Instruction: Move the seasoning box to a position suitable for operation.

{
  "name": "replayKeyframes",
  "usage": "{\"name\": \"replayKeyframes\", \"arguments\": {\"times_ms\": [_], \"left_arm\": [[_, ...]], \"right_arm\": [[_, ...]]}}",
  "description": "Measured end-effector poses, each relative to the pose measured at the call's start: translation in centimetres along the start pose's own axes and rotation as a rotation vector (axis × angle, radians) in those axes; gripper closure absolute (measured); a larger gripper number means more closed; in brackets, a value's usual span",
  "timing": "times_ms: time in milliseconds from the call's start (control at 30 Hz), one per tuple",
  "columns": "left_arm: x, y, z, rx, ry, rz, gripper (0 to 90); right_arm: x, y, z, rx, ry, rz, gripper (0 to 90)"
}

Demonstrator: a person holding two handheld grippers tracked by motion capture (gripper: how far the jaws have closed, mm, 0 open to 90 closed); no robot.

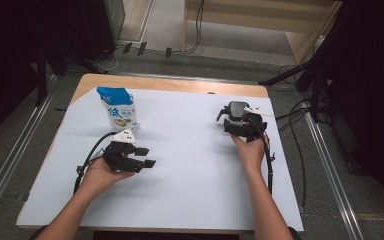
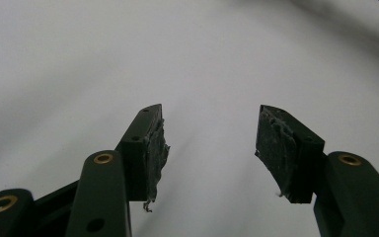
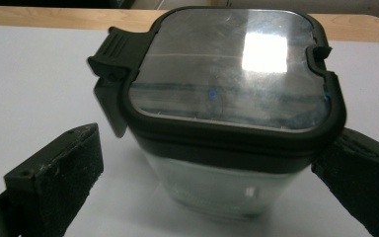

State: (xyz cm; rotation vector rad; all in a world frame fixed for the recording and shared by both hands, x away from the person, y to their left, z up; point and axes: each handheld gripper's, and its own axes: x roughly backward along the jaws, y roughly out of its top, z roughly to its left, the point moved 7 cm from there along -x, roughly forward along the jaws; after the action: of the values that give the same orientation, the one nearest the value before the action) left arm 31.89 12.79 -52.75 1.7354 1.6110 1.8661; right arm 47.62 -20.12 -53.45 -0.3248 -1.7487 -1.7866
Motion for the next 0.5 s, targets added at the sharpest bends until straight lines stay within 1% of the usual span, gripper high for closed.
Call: {"name": "replayKeyframes", "arguments": {"times_ms": [67, 133, 233, 400, 467, 500], "left_arm": [[0.0, -0.1, -0.1, -0.001, -0.004, 0.001, 45.1], [0.1, -0.2, -0.1, -0.001, -0.002, -0.001, 45.1], [0.2, -0.4, -0.2, 0.009, 0.001, -0.001, 45.1], [0.3, -0.8, -0.2, 0.008, 0.004, 0.015, 45.1], [0.4, -0.9, -0.2, 0.009, 0.011, 0.013, 45.2], [0.4, -1.0, -0.2, 0.010, 0.012, 0.013, 45.1]], "right_arm": [[-0.4, 0.1, -0.1, -0.003, -0.004, -0.003, 0.0], [-0.8, 0.1, -0.3, 0.001, -0.026, -0.008, 0.0], [-1.4, -0.1, -0.3, -0.016, -0.011, 0.007, 0.0], [-2.1, -0.1, -0.4, -0.015, -0.021, 0.000, 0.7], [-2.3, -0.1, -0.4, -0.008, -0.027, -0.007, 0.9], [-2.4, -0.1, -0.4, -0.014, -0.027, -0.007, 1.0]]}}
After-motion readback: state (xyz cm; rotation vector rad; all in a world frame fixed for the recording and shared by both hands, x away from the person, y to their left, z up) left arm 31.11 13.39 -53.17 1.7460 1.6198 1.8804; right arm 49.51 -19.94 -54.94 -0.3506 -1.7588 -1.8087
